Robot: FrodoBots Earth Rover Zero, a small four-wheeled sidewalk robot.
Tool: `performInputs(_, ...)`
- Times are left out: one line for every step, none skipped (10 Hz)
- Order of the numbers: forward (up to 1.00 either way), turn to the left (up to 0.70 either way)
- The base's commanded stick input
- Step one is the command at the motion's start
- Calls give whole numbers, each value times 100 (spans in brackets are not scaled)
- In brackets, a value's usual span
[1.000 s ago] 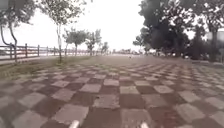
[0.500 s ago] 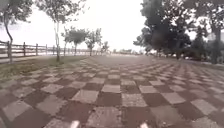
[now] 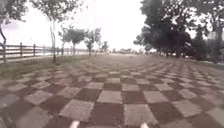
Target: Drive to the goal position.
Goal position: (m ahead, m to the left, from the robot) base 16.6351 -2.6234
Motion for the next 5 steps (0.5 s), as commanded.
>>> performInputs(70, 0)
performInputs(70, 0)
performInputs(70, 0)
performInputs(70, 0)
performInputs(70, 0)
